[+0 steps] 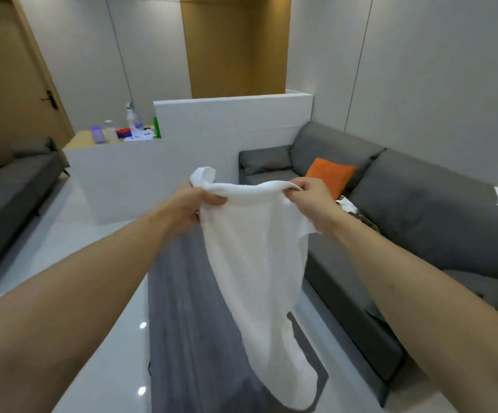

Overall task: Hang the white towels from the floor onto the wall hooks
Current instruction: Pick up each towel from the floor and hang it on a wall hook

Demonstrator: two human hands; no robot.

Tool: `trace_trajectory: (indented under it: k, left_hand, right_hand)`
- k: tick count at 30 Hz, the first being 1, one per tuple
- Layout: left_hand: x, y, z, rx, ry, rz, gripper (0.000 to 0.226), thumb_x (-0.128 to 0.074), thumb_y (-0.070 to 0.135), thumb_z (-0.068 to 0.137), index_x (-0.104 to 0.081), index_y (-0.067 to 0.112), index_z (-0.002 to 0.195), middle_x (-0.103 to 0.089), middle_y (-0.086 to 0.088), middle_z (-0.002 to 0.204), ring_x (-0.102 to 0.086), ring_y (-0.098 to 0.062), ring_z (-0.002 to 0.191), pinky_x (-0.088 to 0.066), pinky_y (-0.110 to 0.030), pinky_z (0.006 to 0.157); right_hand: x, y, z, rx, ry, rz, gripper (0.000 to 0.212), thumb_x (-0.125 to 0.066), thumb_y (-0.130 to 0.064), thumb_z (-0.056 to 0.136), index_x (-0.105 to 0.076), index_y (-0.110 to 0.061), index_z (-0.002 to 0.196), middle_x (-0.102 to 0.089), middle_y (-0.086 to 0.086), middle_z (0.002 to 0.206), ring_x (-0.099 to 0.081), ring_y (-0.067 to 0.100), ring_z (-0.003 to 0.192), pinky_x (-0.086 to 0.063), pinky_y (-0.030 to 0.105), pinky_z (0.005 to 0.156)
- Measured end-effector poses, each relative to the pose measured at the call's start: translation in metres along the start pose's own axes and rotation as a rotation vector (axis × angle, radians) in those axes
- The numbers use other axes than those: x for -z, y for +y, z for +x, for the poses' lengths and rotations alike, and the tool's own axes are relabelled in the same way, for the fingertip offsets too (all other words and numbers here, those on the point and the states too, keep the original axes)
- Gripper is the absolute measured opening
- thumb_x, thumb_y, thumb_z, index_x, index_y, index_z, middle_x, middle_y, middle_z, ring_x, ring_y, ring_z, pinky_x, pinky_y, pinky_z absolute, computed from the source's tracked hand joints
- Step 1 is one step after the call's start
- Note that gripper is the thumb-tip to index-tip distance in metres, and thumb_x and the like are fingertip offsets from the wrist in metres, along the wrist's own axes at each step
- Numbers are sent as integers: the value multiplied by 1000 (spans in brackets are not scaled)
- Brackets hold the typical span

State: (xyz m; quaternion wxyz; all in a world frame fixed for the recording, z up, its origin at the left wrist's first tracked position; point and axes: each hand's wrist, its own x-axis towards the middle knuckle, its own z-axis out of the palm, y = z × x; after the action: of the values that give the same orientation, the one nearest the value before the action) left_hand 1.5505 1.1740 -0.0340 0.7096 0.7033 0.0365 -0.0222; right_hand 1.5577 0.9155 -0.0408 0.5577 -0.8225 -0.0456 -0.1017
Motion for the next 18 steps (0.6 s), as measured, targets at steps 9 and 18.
trace_trajectory:
  k: [9,18]
  left_hand:
    - [101,39,145,-64,195,101,27,-87,10,63,-73,15,85,-72,-7,80,-69,-23,75,-55,-31,63]
    - [181,94,277,-257,657,580,30,-75,11,71,-58,27,89,-56,-2,97,-54,-22,83,-52,-30,68]
  right_hand:
    - [-71,-37,180,181,-177,-592,26,-73,-40,76,-72,-14,76,-70,5,75,-66,18,73,-52,34,66]
    - [-156,-72,346,285,-36,-646,27,-68,-45,88,-66,-20,78,-64,1,80,-60,22,80,-41,30,65]
